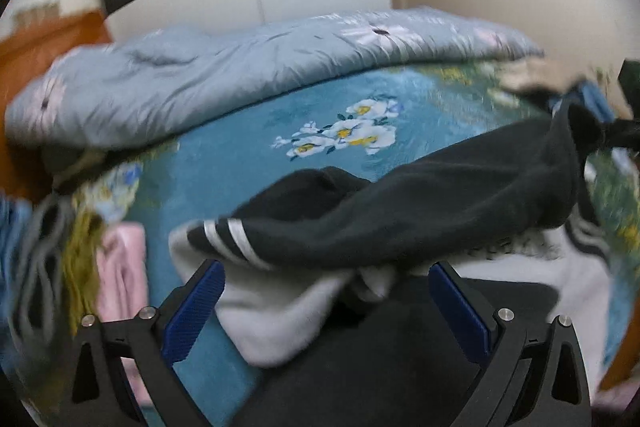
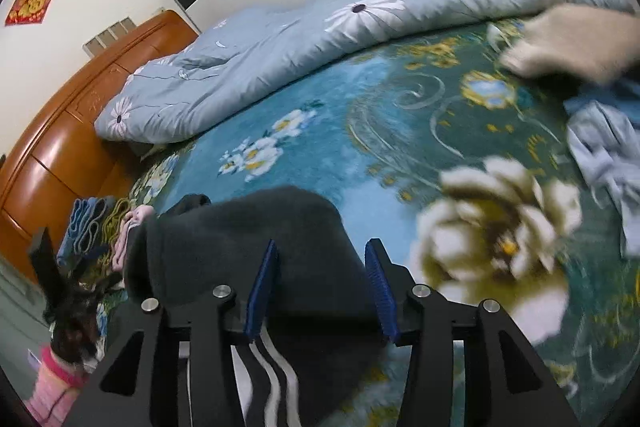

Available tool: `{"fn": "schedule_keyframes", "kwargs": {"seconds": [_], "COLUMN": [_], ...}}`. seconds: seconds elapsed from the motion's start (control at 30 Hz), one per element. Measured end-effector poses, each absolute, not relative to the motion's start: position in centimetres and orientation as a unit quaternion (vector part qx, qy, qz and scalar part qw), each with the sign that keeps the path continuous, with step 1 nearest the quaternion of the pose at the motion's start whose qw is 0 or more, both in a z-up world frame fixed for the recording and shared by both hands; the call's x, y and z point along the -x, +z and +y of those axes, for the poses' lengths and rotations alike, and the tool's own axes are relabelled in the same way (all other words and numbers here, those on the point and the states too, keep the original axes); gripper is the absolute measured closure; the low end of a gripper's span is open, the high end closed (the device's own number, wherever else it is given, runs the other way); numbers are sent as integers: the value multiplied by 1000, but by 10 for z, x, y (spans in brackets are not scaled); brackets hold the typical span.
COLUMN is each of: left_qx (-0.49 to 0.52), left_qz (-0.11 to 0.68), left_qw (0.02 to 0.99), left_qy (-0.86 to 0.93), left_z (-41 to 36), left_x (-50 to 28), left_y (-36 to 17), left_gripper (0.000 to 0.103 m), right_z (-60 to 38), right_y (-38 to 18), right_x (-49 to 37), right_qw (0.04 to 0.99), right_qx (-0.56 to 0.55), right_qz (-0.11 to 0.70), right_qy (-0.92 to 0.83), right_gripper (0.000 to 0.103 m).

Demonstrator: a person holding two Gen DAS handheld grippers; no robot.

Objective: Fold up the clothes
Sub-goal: 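Carry the jacket over the bed with the right gripper while the left gripper grasps its hem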

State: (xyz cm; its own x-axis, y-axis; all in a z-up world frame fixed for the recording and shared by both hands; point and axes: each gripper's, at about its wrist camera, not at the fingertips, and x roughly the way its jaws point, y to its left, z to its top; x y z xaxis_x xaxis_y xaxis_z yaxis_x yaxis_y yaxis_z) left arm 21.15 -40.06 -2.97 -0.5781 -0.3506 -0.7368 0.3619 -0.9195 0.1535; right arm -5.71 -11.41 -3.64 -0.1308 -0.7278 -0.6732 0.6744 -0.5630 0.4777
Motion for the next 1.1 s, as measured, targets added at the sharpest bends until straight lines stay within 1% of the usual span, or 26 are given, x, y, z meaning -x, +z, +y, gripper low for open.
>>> {"fn": "schedule_keyframes", "kwargs": {"seconds": [0.07, 0.1, 0.13, 0.17, 0.33, 0.43, 0.63, 0.8, 0.93, 1.0, 1.1], "left_qx": [-432, -443, -451, -458, -466, -480, -483, -497, -495, -497, -489], "left_qz": [-32, -47, -52, -46, -16, -40, -44, -49, -42, -37, -37], "left_qw": [198, 197, 190, 180, 146, 157, 184, 155, 135, 127, 122], "left_qy": [-879, -874, -870, -869, -873, -862, -855, -852, -857, -857, -863], "left_z": [-403, -405, -408, -412, -426, -428, -446, -446, -444, -445, -448], "left_x": [-199, -194, -190, -188, -195, -195, -175, -154, -152, -151, -155], "left_y": [-32, -35, -38, -40, -43, -49, -46, -50, -47, -47, -38], "left_gripper": [0, 0, 0, 0, 0, 0, 0, 2, 3, 6, 7], "right_z": [-106, -103, -101, -100, -103, -109, -127, -141, -140, -139, -140], "right_y": [-45, -49, -54, -59, -86, -93, -93, -93, -89, -87, -86], "right_x": [52, 49, 46, 44, 33, 33, 48, 60, 61, 63, 67], "right_qw": [471, 473, 475, 476, 461, 458, 458, 458, 460, 459, 458], "right_qx": [-473, -476, -478, -482, -501, -498, -493, -488, -482, -478, -476], "right_qz": [-29, -28, -25, -20, 21, 38, 16, -3, -3, -6, -11], "right_qy": [-744, -741, -738, -735, -733, -735, -740, -743, -746, -749, -751], "right_gripper": [54, 51, 47, 46, 45, 45, 45, 45, 45, 45, 45]}}
